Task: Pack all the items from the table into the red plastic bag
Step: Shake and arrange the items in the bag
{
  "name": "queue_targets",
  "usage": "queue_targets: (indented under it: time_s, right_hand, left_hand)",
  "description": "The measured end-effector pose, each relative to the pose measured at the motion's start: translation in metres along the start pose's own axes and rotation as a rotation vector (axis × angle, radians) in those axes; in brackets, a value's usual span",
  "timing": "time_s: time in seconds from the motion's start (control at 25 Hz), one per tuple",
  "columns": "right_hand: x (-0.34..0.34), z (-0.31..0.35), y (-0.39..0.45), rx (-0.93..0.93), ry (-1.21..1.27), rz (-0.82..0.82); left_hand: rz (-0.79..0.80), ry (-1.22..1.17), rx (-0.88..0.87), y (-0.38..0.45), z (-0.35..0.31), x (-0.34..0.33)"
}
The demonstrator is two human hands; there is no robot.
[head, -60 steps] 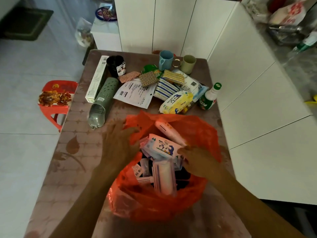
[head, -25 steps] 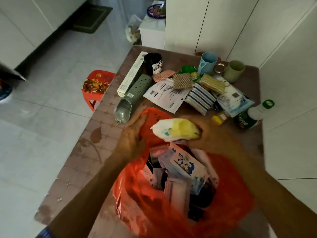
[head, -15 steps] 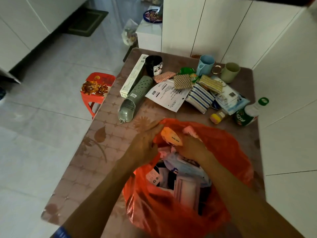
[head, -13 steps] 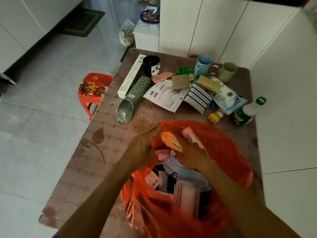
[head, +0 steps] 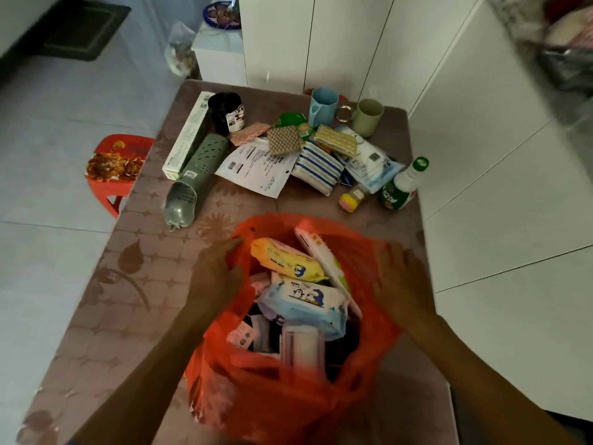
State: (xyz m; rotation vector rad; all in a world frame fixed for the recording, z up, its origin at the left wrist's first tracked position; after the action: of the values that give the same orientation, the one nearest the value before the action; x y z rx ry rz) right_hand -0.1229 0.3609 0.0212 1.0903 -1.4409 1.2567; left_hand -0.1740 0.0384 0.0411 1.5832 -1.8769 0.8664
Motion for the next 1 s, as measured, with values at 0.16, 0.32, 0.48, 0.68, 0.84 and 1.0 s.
queue_targets:
  time_s: [0.16,0.32,0.48,0.68,0.84,1.0]
  right_hand:
    - [-0.016,-0.021,0.021,-0.345,0.475,0.214]
    - [0.027,0.033,0.031,-0.275,1.393,0.170]
    - [0.122,0.012,0.029,-0.087,1.400,-0.149]
    - [0.067,-0.033,-0.006,-0.275,0.789,0.159]
    - [0.086,-0.016,-0.009,-0.267,0.211,-0.040]
    - [0.100,0.122,-0.023,0.567,0.353,-0.111]
  left_hand:
    - [-0.100,-0.846,0.555,0.015,0.021,-0.010]
    - [-0.115,-1.259,0.473,0.032,-0.030,0.022]
    - [-0.178,-1.197,0.135,0.046,-0.063,0.103]
    - [0.031,-0.541,0.028,-0.011,-0.026,0.103]
    - [0.167,0.160,0.001,-0.028,0.001,0.074]
    - [0.099,0.605,-0.389,-0.040,-0.045,0.041]
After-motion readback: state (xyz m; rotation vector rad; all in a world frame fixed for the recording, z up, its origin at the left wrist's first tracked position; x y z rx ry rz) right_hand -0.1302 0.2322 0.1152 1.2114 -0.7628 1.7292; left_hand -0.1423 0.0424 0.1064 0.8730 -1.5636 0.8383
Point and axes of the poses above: each hand's wrist, its own y-axis towards the middle knuckle, its own x-axis out of the back of the hand, z = x × y, the point moved 8 cm from there along y, towards the middle knuckle, and after that the axes turned 6 degrees about z, right-handed, at the moved point
